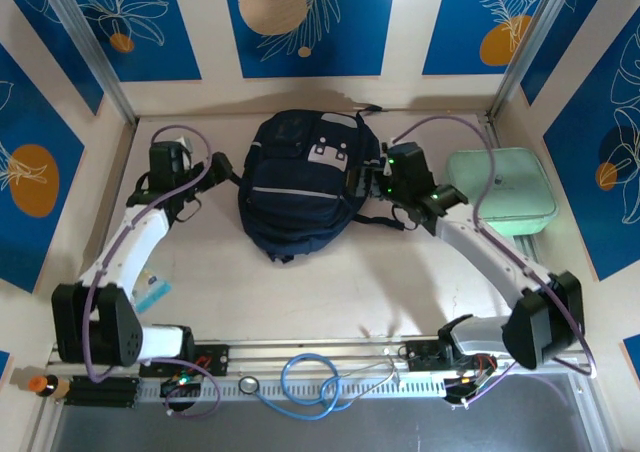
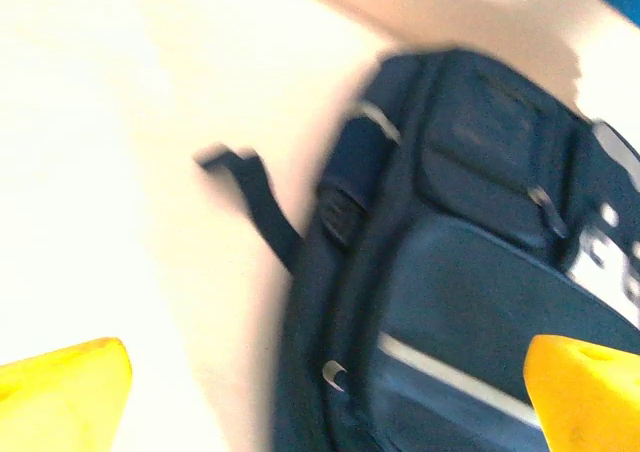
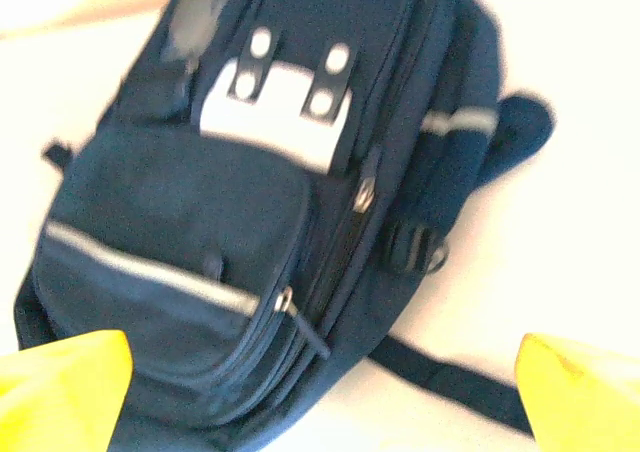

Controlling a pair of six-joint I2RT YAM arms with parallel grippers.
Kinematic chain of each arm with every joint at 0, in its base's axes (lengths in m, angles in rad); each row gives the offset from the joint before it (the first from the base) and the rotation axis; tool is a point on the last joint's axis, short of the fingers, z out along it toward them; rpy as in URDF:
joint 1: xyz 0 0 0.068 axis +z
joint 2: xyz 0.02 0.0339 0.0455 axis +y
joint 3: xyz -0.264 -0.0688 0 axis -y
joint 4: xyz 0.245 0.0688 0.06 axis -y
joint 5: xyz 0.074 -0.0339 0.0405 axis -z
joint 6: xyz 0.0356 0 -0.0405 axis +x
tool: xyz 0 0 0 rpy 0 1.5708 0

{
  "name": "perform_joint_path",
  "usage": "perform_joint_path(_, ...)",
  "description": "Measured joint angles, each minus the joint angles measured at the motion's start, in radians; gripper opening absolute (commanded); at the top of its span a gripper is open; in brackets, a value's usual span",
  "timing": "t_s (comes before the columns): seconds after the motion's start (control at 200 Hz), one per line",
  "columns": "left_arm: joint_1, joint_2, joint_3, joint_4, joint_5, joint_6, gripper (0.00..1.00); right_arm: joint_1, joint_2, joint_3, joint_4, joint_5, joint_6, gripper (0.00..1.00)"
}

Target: Pack the student bag

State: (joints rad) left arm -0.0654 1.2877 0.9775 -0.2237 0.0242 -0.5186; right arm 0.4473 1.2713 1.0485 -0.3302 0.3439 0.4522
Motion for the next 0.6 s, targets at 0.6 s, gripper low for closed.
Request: perform_joint_path(0.6,0.033,-0.103,-0.571,0.586,-0.508,0.329,1.0,-0.264,-0.059,-0.551,0.472,0.204,-0.23,0.99)
